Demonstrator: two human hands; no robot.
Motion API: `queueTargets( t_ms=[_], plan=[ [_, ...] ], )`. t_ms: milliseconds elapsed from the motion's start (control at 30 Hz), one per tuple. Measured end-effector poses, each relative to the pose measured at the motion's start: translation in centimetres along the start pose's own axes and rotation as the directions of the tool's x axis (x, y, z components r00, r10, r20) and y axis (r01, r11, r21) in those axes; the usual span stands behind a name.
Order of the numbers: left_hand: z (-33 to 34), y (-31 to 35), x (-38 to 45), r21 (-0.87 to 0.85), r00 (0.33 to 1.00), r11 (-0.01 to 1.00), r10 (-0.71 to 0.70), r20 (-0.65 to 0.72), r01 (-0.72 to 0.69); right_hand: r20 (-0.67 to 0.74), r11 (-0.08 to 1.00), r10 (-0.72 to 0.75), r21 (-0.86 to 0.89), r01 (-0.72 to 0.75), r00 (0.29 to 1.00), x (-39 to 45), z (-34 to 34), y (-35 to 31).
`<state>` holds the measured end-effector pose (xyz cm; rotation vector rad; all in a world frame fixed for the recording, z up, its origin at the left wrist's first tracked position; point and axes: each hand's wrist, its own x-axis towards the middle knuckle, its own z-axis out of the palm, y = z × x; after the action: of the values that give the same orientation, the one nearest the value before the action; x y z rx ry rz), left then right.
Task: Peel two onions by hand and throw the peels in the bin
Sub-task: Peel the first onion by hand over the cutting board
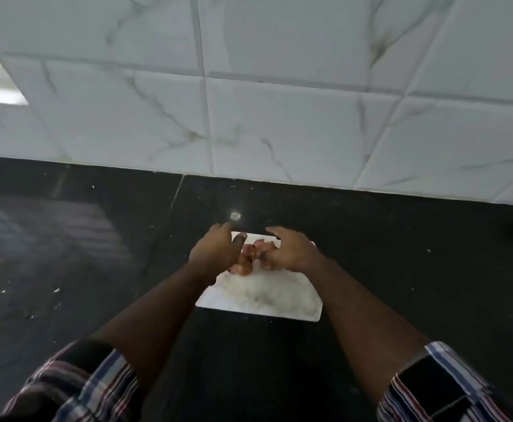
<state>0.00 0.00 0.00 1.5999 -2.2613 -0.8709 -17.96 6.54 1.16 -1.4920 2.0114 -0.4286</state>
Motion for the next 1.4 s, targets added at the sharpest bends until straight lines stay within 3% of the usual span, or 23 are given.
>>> queueTargets(
  t_ms=[133, 200, 333, 467, 600, 633, 733, 800, 833, 933, 1000, 1100, 1233, 1400],
  plan=[
    [1.7, -2.7, -2.3, -0.289, 0.99, 0.949, -0.139, -0.029, 0.125, -0.016, 0.999, -0.012, 0.041, 0.013, 1.0, -1.2, 3.6, 1.8],
    [2.7, -3.7, -3.0, -0.39, 0.985, 0.91, -0.167, -0.032, 0.141, -0.119, 0.996, -0.017, 0.085, 0.028, 0.993, -1.6, 4.8, 2.8],
    [2.9, -3.3, -5.4, -0.625, 0.968, 0.759, -0.251, -0.023, 0.182, -0.214, 0.926, 0.076, 0.378, 0.011, 0.974, -3.0, 4.5, 4.0],
    [2.6, -3.4, -8.5, -0.72, 0.956, 0.671, -0.29, -0.037, 0.176, -0.15, 0.749, 0.212, 0.659, -0.062, 0.966, -6.0, 4.6, 4.1],
    [3.1, -3.0, -11.9, -0.745, 0.947, 0.587, -0.156, 0.28, 0.317, -0.048, 0.622, 0.286, 0.769, -0.147, 0.957, -9.6, 5.3, 3.9],
    [3.2, -2.7, -12.6, -0.752, 0.937, 0.565, -0.138, 0.32, 0.34, -0.011, 0.549, 0.305, 0.819, -0.166, 0.952, -10.4, 5.4, 3.8],
    [3.3, -1.6, -13.7, -0.781, 0.913, 0.479, -0.142, 0.382, 0.401, 0.111, 0.19, 0.313, 0.966, -0.176, 0.943, -12.2, 5.0, 3.1],
    [3.0, -0.7, -13.8, -0.799, 0.898, 0.421, -0.106, 0.427, 0.43, 0.113, 0.107, 0.252, 0.984, -0.144, 0.961, -13.1, 4.6, 2.1],
    [2.8, -0.3, -13.8, -0.809, 0.89, 0.389, -0.071, 0.45, 0.44, 0.084, 0.137, 0.206, 0.984, -0.114, 0.975, -13.4, 4.4, 1.5],
    [1.8, 1.0, -13.9, -0.847, 0.869, 0.277, 0.072, 0.49, 0.454, -0.035, 0.419, 0.072, 0.908, 0.002, 0.997, -14.1, 4.3, -0.4],
    [1.2, 1.3, -13.9, -0.875, 0.879, 0.209, 0.108, 0.464, 0.436, -0.075, 0.547, 0.008, 0.835, 0.058, 0.997, -14.4, 4.4, -1.1],
    [0.3, 0.8, -14.2, -0.92, 0.909, 0.114, 0.15, 0.389, 0.375, -0.061, 0.559, -0.076, 0.824, 0.093, 0.995, -15.0, 4.0, -1.1],
    [-0.8, 0.6, -14.6, -0.932, 0.919, -0.008, 0.171, 0.356, 0.362, -0.077, 0.536, -0.03, 0.84, 0.081, 0.997, -15.9, 3.9, -1.9],
    [-2.1, 0.9, -14.6, -0.922, 0.906, 0.093, 0.174, 0.386, 0.375, -0.319, 0.629, 0.02, 0.741, 0.236, 0.947, -16.4, 4.0, -2.3]
  ],
)
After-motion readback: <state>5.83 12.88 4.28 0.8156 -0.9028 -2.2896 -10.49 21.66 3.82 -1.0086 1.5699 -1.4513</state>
